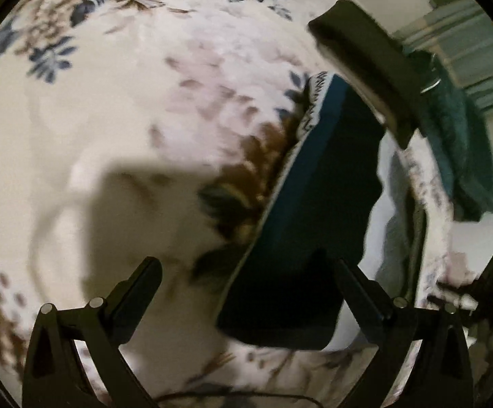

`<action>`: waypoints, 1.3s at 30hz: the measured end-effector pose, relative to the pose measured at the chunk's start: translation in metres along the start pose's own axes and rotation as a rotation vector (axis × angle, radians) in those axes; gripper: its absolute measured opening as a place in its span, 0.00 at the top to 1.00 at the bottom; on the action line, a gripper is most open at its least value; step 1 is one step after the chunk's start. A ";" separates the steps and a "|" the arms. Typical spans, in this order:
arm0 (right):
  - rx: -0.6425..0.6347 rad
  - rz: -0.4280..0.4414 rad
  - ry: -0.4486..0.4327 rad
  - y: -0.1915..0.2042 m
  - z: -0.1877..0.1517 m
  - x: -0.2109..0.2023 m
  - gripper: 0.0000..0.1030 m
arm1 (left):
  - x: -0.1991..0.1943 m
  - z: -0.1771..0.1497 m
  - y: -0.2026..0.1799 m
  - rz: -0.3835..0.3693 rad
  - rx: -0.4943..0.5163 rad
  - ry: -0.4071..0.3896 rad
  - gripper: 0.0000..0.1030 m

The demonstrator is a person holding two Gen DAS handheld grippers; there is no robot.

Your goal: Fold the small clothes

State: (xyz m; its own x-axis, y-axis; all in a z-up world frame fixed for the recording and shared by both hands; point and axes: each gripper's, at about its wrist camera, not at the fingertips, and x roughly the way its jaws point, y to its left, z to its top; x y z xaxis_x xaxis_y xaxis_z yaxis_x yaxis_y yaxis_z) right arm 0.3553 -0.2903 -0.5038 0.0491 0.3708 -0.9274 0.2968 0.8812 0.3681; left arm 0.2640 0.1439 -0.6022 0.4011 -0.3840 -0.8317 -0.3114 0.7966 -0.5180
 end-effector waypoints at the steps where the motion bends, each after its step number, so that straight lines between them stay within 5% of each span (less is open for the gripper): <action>1: -0.075 0.008 -0.008 0.024 0.009 -0.001 0.38 | 0.002 -0.001 0.000 -0.026 -0.002 -0.016 0.01; 5: -0.413 0.076 0.054 0.151 0.048 0.034 0.38 | 0.004 -0.011 -0.001 -0.072 -0.008 -0.022 0.18; 8: -0.624 0.097 0.112 0.238 0.067 0.081 0.39 | 0.008 -0.020 -0.006 -0.095 -0.003 -0.027 0.49; 14: -0.775 -0.034 0.348 0.318 0.070 0.171 0.40 | 0.008 -0.027 -0.009 -0.081 0.027 -0.055 0.71; 16: -0.819 -0.105 0.346 0.324 0.065 0.187 0.90 | 0.009 -0.027 -0.006 -0.085 0.023 -0.056 0.78; 20: -0.712 -0.112 0.241 0.315 0.083 0.189 0.92 | 0.008 -0.030 -0.004 -0.100 0.042 -0.058 0.83; 23: -0.680 -0.098 0.286 0.309 0.083 0.204 0.91 | 0.007 -0.030 -0.004 -0.096 0.021 -0.043 0.83; 27: -0.580 0.055 0.319 0.289 0.088 0.173 0.80 | -0.003 -0.021 -0.002 -0.051 -0.025 0.001 0.80; 28: -0.546 0.097 0.279 0.275 0.090 0.151 0.62 | -0.006 -0.019 -0.001 -0.036 -0.029 0.002 0.80; 30: -0.481 0.151 0.173 0.239 0.093 0.107 0.39 | -0.014 -0.014 0.003 0.011 -0.022 -0.012 0.78; 35: -0.226 0.137 0.048 0.096 0.092 0.038 0.39 | -0.013 -0.009 0.032 0.177 -0.038 0.009 0.77; 39: 0.003 0.143 0.012 0.003 0.089 0.029 0.39 | 0.000 -0.012 0.054 0.184 -0.079 0.046 0.77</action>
State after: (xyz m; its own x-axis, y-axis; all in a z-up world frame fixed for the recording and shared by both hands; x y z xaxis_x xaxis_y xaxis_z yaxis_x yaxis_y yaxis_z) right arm 0.4427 -0.3030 -0.5356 0.0794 0.4960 -0.8647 0.2902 0.8184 0.4961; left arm 0.2363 0.1813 -0.6327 0.2920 -0.2580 -0.9210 -0.4434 0.8167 -0.3694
